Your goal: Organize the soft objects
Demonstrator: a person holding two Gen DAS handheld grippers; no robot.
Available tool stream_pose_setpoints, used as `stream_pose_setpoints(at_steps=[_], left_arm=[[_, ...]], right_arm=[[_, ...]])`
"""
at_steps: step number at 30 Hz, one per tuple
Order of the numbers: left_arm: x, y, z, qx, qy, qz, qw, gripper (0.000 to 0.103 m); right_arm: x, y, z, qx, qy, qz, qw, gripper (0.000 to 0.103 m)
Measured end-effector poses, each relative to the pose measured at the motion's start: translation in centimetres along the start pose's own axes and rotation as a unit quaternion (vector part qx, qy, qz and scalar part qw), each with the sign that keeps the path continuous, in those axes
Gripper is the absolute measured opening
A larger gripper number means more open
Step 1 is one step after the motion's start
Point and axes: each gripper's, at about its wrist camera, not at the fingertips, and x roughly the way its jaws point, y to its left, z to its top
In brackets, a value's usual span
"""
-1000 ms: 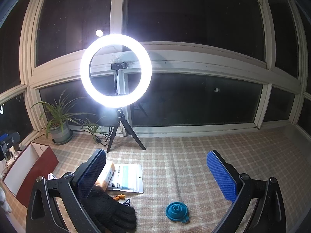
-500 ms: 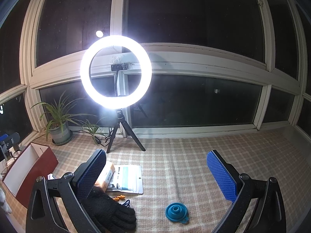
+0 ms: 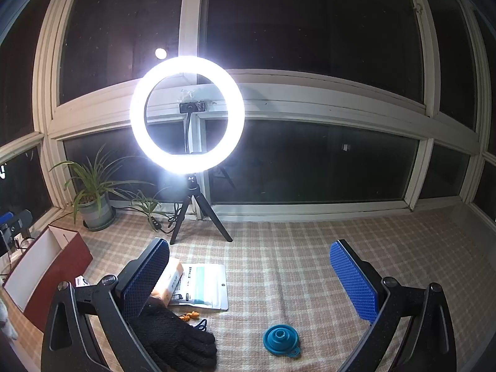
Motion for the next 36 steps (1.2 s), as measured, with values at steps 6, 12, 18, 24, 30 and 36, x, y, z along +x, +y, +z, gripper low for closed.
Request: stream_pose_setpoints(at_steps=[6, 12, 18, 24, 30, 36], left_arm=[[0.1, 0.0, 0.0, -0.001, 0.0, -0.001, 1.0, 0.08], [0.1, 0.0, 0.0, -0.001, 0.0, -0.001, 1.0, 0.08], [0.1, 0.0, -0.1, -0.002, 0.001, -0.002, 1.0, 0.08], [0.4, 0.0, -0.3, -0.003, 0.005, -0.003, 1.0, 0.08], [0.5, 0.1, -0.7, -0.004, 0.011, -0.005, 0.9999, 0.08], [0.9, 0.4, -1.1, -0.006, 0.021, -0.004, 0.9998, 0.08]], right_arm=[[0.0, 0.0, -0.1, 0.0, 0.001, 0.001, 1.0, 0.102], [0.1, 0.0, -0.2, -0.001, 0.002, 0.002, 1.0, 0.102], [0.0, 0.2, -0.4, -0.003, 0.002, 0.002, 1.0, 0.102], [0.1, 0.4, -0.5, -0.005, 0.005, 0.003, 1.0, 0.102], [0.3, 0.6, -0.6, -0.009, 0.01, 0.005, 1.0, 0.102], [0.8, 1.0, -0.8, -0.011, 0.019, 0.004, 1.0, 0.102]])
